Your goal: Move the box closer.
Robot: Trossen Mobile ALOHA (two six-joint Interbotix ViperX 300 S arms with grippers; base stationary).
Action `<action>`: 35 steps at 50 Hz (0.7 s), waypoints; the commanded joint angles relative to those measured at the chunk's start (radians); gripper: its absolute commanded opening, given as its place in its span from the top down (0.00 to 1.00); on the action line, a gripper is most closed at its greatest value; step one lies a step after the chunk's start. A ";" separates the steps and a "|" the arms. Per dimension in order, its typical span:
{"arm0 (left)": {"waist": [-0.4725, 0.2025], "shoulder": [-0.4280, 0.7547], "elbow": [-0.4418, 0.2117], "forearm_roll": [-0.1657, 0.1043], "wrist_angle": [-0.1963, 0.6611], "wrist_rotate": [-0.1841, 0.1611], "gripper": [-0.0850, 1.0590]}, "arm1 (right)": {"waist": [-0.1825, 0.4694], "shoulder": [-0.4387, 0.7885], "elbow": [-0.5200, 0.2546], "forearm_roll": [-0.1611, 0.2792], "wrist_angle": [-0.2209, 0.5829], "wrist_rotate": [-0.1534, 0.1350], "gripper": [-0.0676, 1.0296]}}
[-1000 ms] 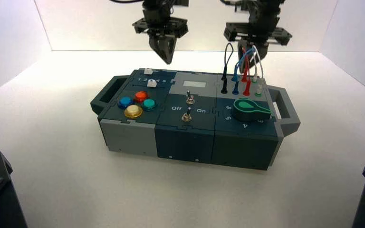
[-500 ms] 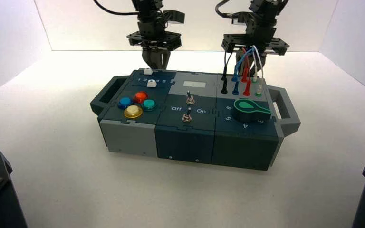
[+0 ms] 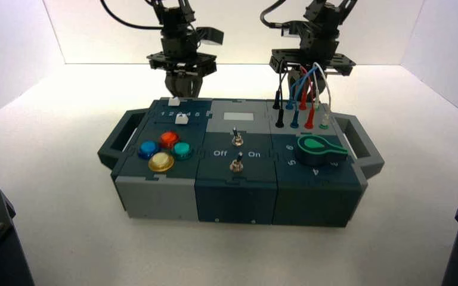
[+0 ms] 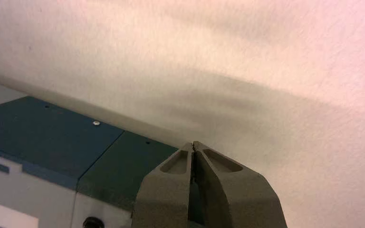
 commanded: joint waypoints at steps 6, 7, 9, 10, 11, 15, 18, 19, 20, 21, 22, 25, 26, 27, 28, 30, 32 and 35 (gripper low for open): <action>-0.009 -0.058 0.048 -0.002 -0.006 0.009 0.95 | 0.021 -0.066 0.078 0.020 -0.026 0.002 0.96; -0.011 -0.061 0.052 -0.002 -0.008 0.009 0.95 | 0.021 -0.071 0.086 0.021 -0.029 0.002 0.96; -0.014 -0.071 0.064 -0.003 -0.012 0.009 0.95 | 0.021 -0.078 0.095 0.021 -0.034 0.002 0.96; -0.015 -0.077 0.072 -0.005 -0.015 0.009 0.95 | 0.021 -0.083 0.101 0.021 -0.035 0.002 0.96; -0.017 -0.084 0.080 -0.005 -0.018 0.009 0.95 | 0.021 -0.087 0.107 0.021 -0.035 0.002 0.96; -0.020 -0.101 0.101 -0.005 -0.025 0.009 0.95 | 0.023 -0.106 0.121 0.025 -0.038 0.002 0.96; -0.021 -0.120 0.121 -0.006 -0.029 0.008 0.95 | 0.028 -0.117 0.129 0.028 -0.043 0.002 0.96; -0.021 -0.126 0.129 -0.005 -0.031 0.008 0.95 | 0.031 -0.123 0.132 0.029 -0.043 0.002 0.96; -0.021 -0.127 0.132 -0.006 -0.032 0.008 0.95 | 0.034 -0.126 0.133 0.029 -0.044 0.002 0.96; -0.021 -0.133 0.140 -0.006 -0.032 0.006 0.95 | 0.037 -0.129 0.137 0.031 -0.046 0.002 0.96; -0.021 -0.138 0.146 -0.006 -0.034 0.006 0.95 | 0.038 -0.130 0.137 0.032 -0.046 0.002 0.96; -0.021 -0.155 0.167 -0.006 -0.037 0.006 0.95 | 0.051 -0.138 0.140 0.037 -0.048 0.003 0.96; -0.021 -0.158 0.172 -0.006 -0.037 0.006 0.95 | 0.055 -0.138 0.140 0.038 -0.049 0.003 0.96; -0.021 -0.163 0.178 -0.006 -0.038 0.005 0.95 | 0.058 -0.140 0.141 0.040 -0.049 0.003 0.96; -0.021 -0.166 0.181 -0.006 -0.041 0.005 0.95 | 0.061 -0.140 0.140 0.043 -0.051 0.003 0.96; -0.021 -0.175 0.193 -0.006 -0.051 0.006 0.95 | 0.067 -0.140 0.141 0.046 -0.057 0.005 0.96; -0.021 -0.176 0.196 -0.006 -0.052 0.006 0.95 | 0.071 -0.138 0.141 0.048 -0.061 0.003 0.96; -0.021 -0.178 0.199 0.000 -0.077 0.009 0.95 | 0.075 -0.129 0.135 0.048 -0.084 0.003 0.96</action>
